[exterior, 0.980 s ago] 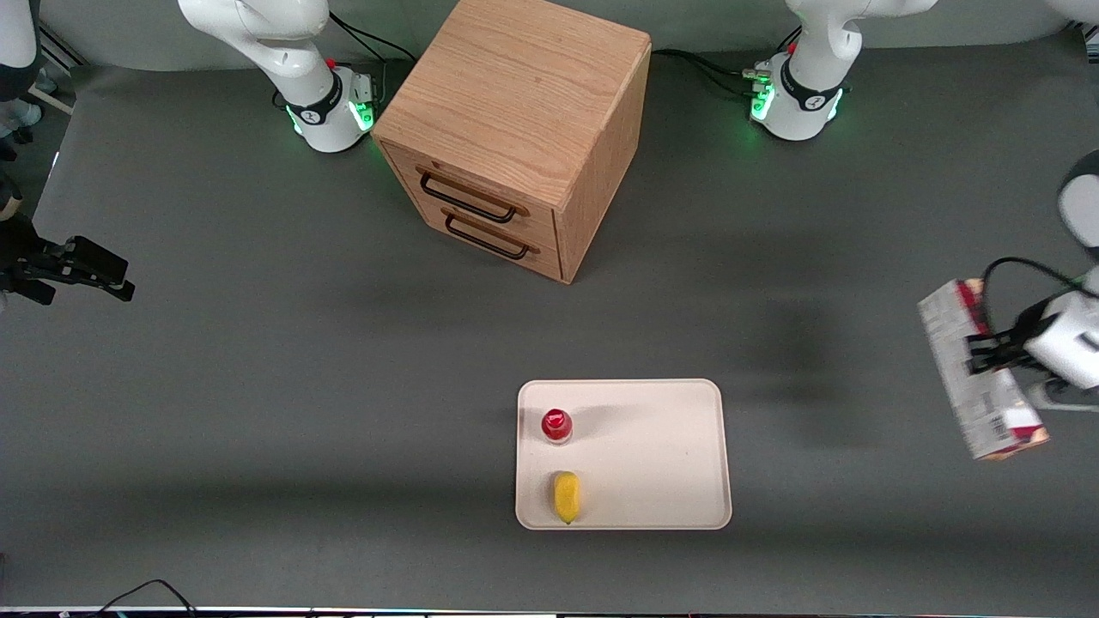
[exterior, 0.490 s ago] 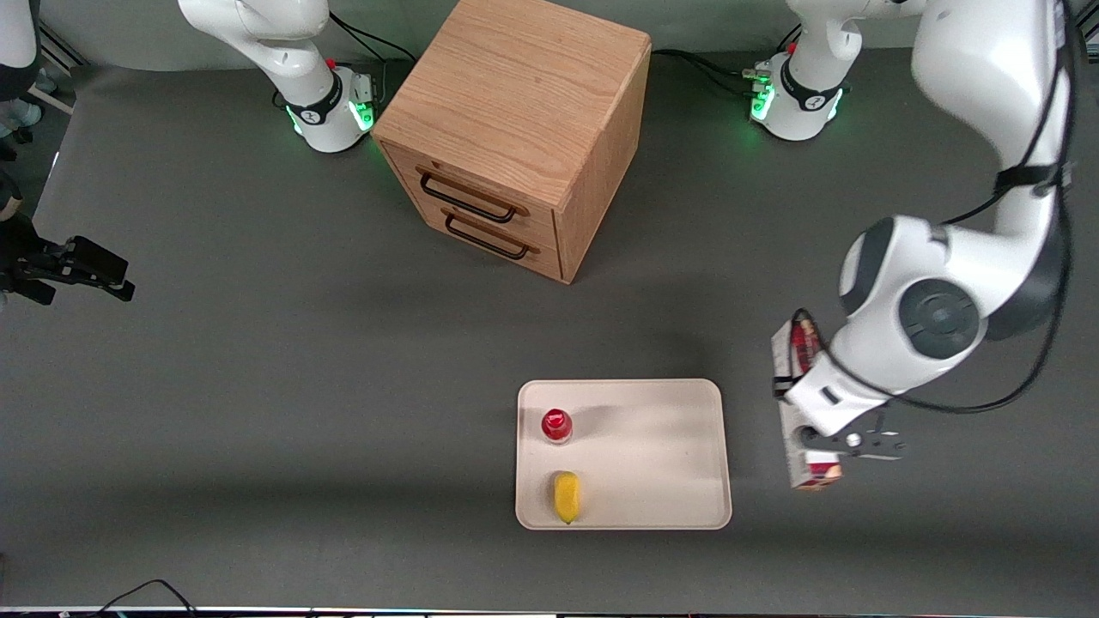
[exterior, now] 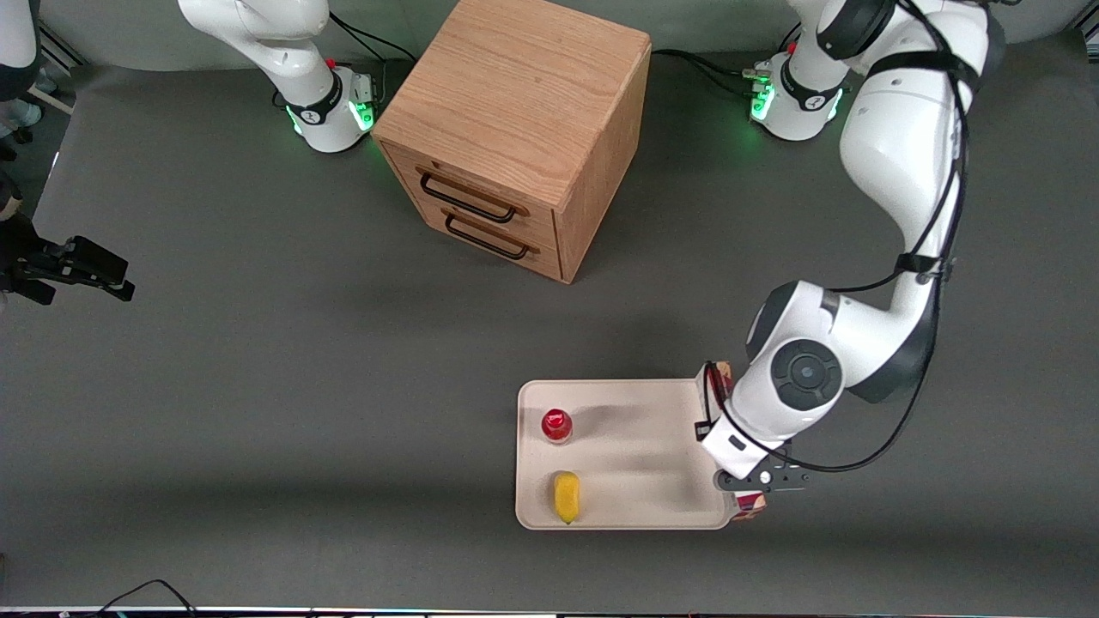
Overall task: Place red cookie box on tray
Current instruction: 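Lower the cookie box onto the tray beside the apple, then open the left gripper to release the cookie box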
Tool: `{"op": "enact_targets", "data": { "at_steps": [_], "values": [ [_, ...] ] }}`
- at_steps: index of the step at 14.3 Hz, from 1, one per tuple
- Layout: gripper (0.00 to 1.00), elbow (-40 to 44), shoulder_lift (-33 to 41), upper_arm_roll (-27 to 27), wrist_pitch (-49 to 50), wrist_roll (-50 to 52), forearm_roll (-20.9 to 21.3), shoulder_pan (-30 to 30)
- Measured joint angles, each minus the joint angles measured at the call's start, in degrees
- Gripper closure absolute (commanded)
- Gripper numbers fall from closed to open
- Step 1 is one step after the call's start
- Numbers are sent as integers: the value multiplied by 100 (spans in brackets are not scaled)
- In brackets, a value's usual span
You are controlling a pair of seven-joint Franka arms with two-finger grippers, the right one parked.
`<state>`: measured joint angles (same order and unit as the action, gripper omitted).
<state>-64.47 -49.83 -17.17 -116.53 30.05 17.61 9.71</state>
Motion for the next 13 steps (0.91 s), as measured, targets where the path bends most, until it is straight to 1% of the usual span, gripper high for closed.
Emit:
{"op": "enact_targets", "data": {
  "at_steps": [4,5,6,7,13],
  "values": [
    [100,95,-423,-11,-319,25,141,68],
    [99,105,-493,-16,-358,11,154,78],
    [34,123,-542,-19,-360,-13,163,87],
    [0,132,-571,-21,-360,-50,168,90],
    [0,269,-566,-22,-262,-101,111,77]
  ]
}}
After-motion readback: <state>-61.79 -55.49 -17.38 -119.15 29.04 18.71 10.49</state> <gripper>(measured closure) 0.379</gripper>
